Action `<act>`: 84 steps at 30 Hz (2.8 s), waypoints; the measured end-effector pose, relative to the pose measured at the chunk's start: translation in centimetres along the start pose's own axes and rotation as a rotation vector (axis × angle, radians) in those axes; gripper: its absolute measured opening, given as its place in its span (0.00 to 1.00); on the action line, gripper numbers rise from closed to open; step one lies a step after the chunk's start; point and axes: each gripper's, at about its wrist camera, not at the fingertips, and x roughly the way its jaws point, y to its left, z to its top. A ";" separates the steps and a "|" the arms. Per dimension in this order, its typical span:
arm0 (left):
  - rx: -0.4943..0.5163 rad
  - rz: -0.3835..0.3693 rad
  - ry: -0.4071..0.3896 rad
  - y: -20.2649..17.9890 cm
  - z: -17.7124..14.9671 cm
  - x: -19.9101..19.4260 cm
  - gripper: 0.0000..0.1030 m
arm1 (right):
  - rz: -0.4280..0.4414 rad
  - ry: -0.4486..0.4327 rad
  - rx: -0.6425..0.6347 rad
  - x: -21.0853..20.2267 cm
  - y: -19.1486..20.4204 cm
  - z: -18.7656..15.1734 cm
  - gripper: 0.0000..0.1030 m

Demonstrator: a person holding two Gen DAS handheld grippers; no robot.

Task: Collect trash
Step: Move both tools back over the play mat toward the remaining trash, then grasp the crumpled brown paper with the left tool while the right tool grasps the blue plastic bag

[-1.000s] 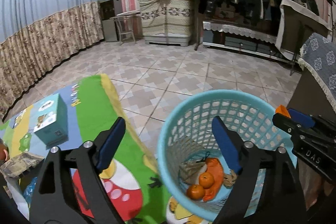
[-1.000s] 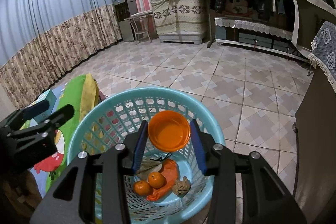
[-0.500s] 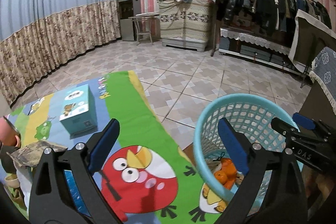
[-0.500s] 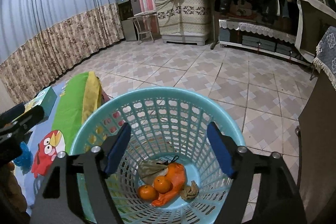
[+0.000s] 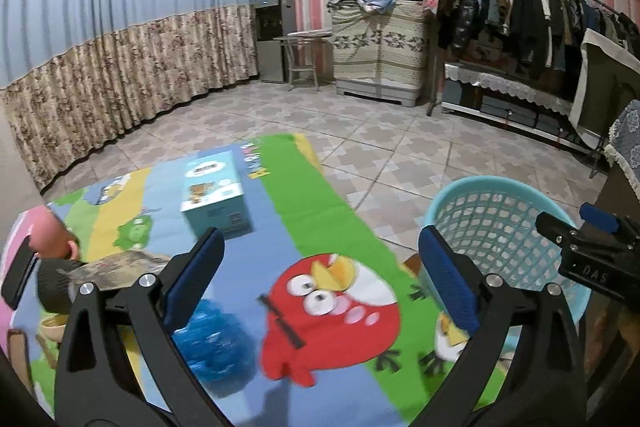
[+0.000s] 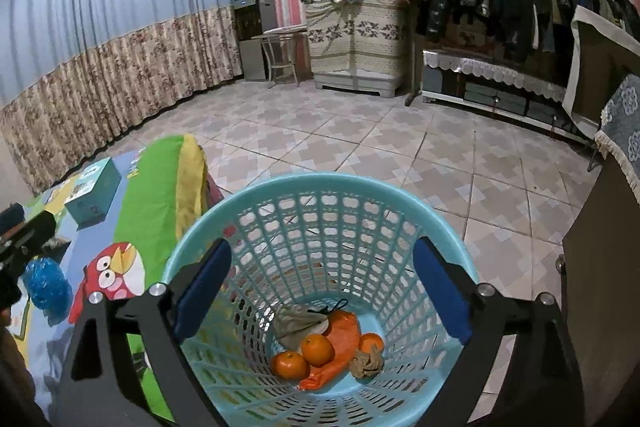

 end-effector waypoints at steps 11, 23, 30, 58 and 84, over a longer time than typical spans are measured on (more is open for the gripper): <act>-0.070 0.100 0.026 7.2 -3.1 -2.7 0.94 | 0.042 0.024 -0.078 -0.1 4.1 -0.9 0.88; -0.196 0.195 0.087 16.9 -7.2 -3.9 0.94 | 0.057 0.061 -0.194 0.2 9.1 -2.0 0.88; -0.215 0.270 0.129 21.7 -8.9 -4.0 0.94 | 0.086 0.068 -0.239 -0.3 11.8 -2.7 0.88; -0.219 0.160 0.182 25.6 -12.2 -5.7 0.27 | 0.263 0.108 -0.376 -2.9 20.9 -5.5 0.88; -0.325 0.226 0.177 30.4 -15.1 -8.8 0.64 | 0.354 0.214 -0.402 0.2 26.4 -6.4 0.88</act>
